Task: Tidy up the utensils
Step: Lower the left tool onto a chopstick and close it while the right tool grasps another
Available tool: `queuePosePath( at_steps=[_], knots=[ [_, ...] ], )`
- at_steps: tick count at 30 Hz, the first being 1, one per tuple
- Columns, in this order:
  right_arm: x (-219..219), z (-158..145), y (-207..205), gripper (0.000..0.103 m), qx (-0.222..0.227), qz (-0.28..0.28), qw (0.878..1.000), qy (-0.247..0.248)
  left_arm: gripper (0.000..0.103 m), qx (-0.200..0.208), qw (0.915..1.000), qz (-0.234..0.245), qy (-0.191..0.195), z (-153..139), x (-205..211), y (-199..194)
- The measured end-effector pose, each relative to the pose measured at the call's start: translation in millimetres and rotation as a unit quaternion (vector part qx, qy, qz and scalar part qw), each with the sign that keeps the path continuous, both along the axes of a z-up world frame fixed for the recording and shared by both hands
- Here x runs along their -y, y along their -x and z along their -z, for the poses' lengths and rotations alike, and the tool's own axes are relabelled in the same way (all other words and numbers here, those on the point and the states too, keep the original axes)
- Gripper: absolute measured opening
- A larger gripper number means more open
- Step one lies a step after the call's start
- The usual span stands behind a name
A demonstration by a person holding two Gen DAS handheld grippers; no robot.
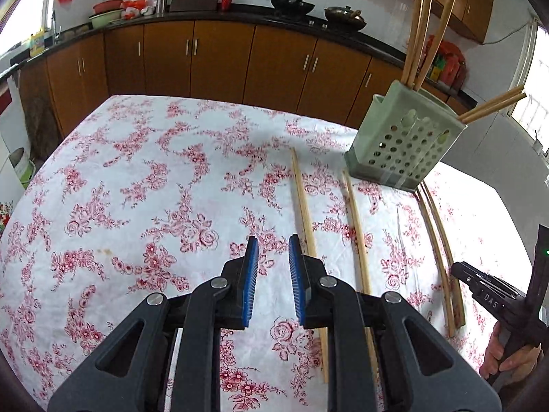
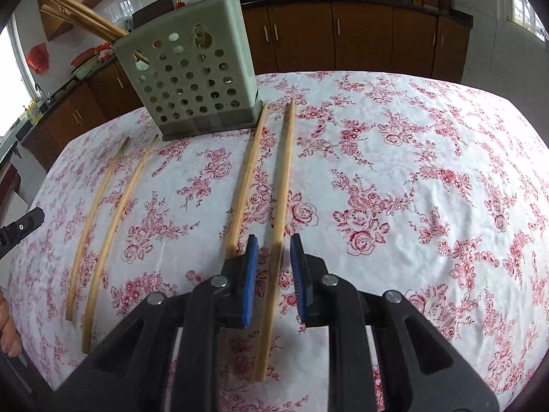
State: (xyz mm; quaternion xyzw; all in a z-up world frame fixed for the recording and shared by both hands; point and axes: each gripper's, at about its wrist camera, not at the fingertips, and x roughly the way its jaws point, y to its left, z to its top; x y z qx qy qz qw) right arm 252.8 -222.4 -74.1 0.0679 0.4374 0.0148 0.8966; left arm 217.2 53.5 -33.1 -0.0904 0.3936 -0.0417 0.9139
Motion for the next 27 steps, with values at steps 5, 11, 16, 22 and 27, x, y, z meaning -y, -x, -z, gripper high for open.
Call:
queuePosePath(
  at_steps=[5,11,16,22,27],
  knots=[
    [0,0,-1,0.008,0.005,0.006,0.999,0.034,0.023,-0.011,0.9999,0.012,0.004,9,7,-1],
    [42,-1,-8,0.008,-0.002,0.097,0.995,0.036,0.033,-0.021,0.9993,0.031,0.006,18,23,-5],
    [73,-1,-7,0.008,-0.019,0.161,0.986,0.042,0.033,-0.036,0.9984,0.043,-0.006,28,37,-12],
    [72,-1,-1,0.008,-0.014,0.14,0.989,0.035,0.021,-0.046,0.9974,0.043,-0.036,37,51,-17],
    [50,1,-4,0.008,-0.008,0.093,0.995,0.033,0.008,-0.048,0.9974,0.006,-0.054,38,40,-25]
  ],
)
